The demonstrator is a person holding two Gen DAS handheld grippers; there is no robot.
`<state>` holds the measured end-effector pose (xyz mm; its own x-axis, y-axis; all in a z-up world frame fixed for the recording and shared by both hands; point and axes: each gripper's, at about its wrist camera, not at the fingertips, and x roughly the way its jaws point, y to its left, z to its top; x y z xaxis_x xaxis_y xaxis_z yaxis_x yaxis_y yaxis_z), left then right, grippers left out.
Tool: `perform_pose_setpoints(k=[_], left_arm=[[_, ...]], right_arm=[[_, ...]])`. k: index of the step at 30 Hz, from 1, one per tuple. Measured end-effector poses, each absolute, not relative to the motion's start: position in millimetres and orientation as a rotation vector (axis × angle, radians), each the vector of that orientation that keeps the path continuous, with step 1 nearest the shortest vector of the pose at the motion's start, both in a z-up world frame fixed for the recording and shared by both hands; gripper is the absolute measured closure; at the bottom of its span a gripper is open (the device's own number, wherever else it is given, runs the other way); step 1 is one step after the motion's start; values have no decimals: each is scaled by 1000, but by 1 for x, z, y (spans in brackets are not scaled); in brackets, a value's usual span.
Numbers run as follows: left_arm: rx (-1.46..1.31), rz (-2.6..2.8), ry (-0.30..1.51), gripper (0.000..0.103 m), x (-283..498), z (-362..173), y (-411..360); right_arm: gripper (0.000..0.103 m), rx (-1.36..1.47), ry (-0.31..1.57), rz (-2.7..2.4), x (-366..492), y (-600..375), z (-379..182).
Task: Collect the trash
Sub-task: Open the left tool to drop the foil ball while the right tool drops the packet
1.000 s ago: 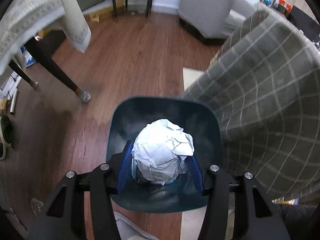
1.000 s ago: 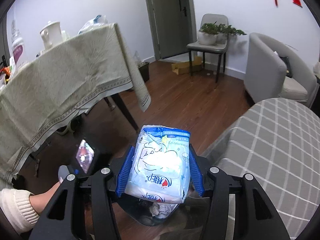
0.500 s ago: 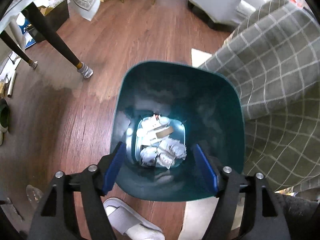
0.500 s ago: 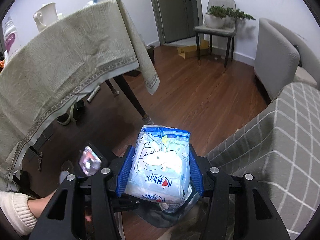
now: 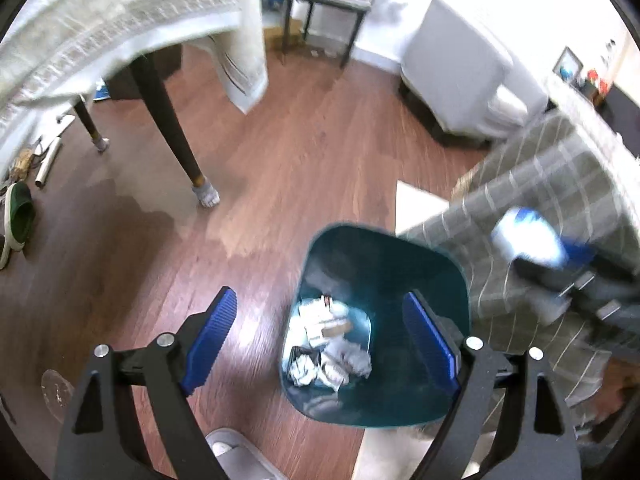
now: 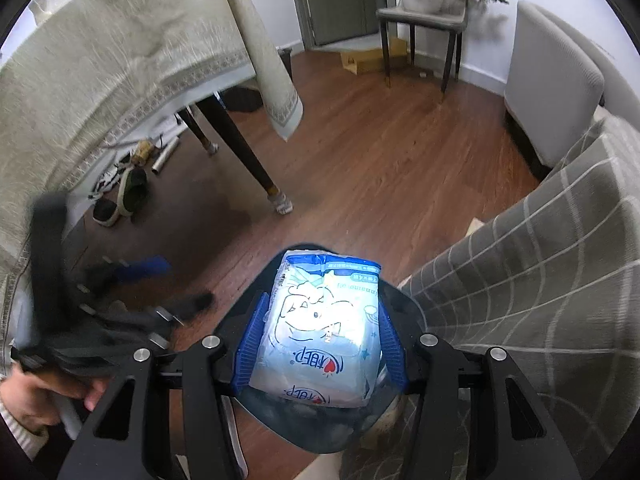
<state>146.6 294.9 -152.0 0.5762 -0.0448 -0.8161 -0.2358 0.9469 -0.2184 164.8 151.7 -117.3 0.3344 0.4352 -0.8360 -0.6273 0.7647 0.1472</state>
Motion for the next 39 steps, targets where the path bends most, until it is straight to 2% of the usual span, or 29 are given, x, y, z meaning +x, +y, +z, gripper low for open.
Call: perform_pose_setpoints(k=[8, 13, 23, 29, 32, 34, 36, 39], left_arm=[[-334, 150, 802, 11, 138, -98, 310], [-238, 171, 696, 9, 130, -59, 302], [-137, 156, 627, 5, 105, -2, 277], [-122, 189, 588, 4, 65, 20, 277], [-132, 223, 587, 4, 44, 27, 280], [-149, 247, 577, 4, 32, 32, 282], [-157, 275, 564, 4, 21, 38, 285], [-171, 293, 568, 4, 9, 40, 283]], right_arm=[[50, -255, 1111, 671, 172, 165, -164], [50, -296, 1152, 655, 169, 172, -188], [50, -372, 1194, 672, 149, 188, -216], [49, -410, 1213, 688, 145, 193, -238], [47, -442, 1215, 696, 144, 194, -247], [43, -469, 1225, 686, 146, 191, -254], [34, -472, 1242, 692, 146, 189, -258], [30, -500, 1228, 700, 141, 185, -255]])
